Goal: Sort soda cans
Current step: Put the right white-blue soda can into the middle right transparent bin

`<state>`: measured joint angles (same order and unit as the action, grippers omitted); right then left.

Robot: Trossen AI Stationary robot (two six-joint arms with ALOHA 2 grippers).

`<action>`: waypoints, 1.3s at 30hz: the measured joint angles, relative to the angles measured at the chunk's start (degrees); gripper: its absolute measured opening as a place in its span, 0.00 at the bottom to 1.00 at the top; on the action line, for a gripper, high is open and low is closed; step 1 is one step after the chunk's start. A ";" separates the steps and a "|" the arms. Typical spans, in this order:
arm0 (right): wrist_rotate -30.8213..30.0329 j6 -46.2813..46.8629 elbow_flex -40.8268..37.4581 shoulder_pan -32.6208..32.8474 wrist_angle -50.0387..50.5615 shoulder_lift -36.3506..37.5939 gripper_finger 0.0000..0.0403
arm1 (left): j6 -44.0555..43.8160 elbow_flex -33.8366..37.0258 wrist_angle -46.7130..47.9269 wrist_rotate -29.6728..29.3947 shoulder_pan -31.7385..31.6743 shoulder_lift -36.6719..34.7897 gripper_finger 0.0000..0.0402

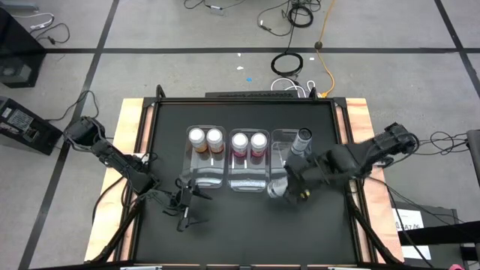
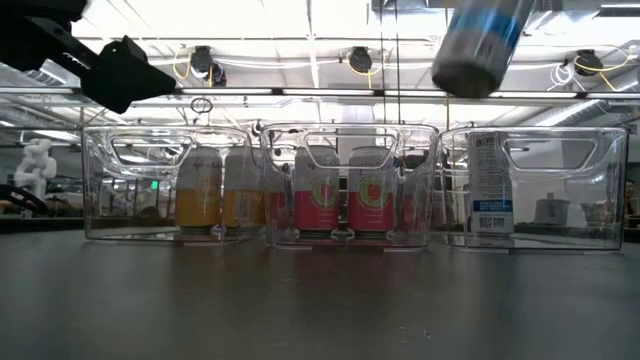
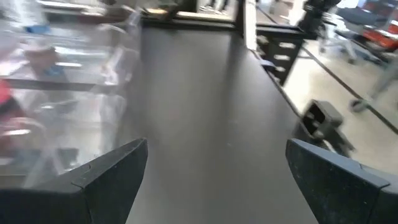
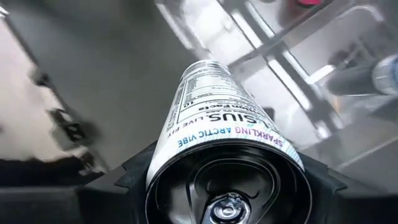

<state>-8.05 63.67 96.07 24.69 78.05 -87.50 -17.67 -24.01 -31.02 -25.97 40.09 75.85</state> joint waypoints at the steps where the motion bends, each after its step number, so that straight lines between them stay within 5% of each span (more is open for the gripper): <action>1: 1.48 -2.66 0.02 -2.15 1.10 0.00 0.59 | -0.01 0.00 -0.17 -1.23 -0.01 0.00 0.97; 7: 5.22 -17.86 0.02 -14.13 9.02 -0.35 0.59 | 0.07 -0.02 -1.72 -8.58 -0.30 -0.02 0.97; 23: 5.23 -52.65 0.04 -32.95 9.43 -9.27 0.60 | -0.04 -0.02 -3.39 -8.59 -4.52 -0.02 0.97; 39: 2.47 -61.43 -0.04 -41.19 4.12 -15.26 0.60 | -1.55 -0.02 -4.64 -8.46 -4.50 -0.02 0.97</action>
<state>-5.58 2.24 96.03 -16.51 82.17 -102.76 -19.22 -24.03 -35.66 -34.44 35.59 75.83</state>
